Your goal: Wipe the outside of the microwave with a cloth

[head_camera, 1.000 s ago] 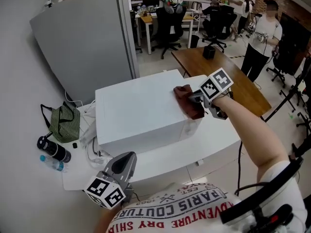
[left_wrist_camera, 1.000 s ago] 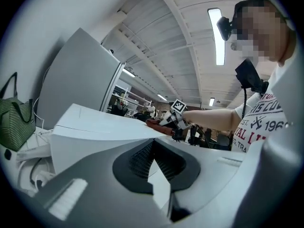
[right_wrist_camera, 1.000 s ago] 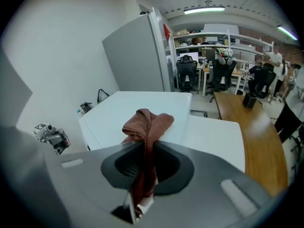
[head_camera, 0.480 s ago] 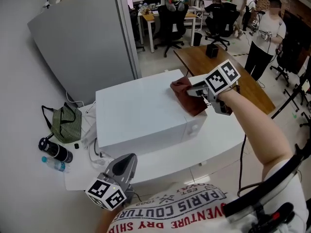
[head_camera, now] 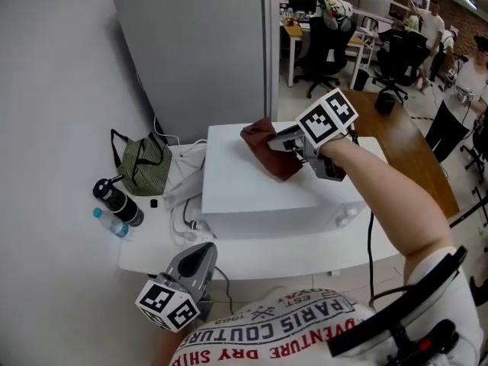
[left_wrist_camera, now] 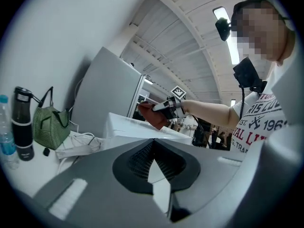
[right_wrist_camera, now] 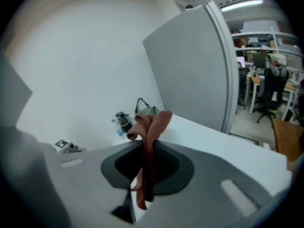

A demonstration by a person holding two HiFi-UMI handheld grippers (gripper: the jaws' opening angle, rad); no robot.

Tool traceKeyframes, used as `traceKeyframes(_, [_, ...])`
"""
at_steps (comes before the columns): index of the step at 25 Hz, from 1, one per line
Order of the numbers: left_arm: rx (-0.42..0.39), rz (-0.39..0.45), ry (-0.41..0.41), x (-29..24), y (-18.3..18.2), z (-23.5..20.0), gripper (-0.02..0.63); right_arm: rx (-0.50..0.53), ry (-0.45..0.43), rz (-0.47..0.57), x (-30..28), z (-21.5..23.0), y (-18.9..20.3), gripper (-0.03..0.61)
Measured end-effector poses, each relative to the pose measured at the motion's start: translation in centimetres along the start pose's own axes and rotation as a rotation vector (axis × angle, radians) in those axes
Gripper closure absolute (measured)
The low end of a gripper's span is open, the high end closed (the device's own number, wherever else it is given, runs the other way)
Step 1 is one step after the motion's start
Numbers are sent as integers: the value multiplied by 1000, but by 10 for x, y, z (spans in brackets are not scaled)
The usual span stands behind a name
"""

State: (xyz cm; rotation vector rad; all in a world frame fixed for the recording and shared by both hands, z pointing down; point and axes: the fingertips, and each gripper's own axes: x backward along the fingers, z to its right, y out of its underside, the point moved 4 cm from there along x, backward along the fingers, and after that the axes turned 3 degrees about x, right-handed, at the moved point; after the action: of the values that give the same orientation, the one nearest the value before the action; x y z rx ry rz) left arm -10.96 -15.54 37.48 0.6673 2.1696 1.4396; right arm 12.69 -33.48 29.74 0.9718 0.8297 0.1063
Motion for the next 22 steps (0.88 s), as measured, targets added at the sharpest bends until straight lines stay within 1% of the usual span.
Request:
traceKeyframes(2, [11, 18, -50, 18, 0, -10, 612, 27, -45, -8, -33, -14, -14, 537])
traceKeyframes(6, [30, 42, -134, 51, -1, -10, 612, 35, -104, -10, -64, -34, -32, 538])
traceKeyframes(9, [52, 60, -213, 75, 2, -27, 612, 44, -135, -48, -105, -40, -40, 538])
traceKeyframes(11, [63, 66, -252, 86, 5, -39, 612, 59, -138, -85, -133, -42, -41, 537])
traceKeyframes(15, [72, 68, -285, 97, 6, -46, 612, 140, -71, -170, -158, -36, -32, 537])
traceKeyframes(18, [75, 66, -291, 97, 6, -49, 612, 136, -58, -179, -157, -29, -30, 537])
traceKeyframes(22, [70, 54, -256, 82, 5, -47, 612, 111, -34, -168, -144, -14, -23, 537])
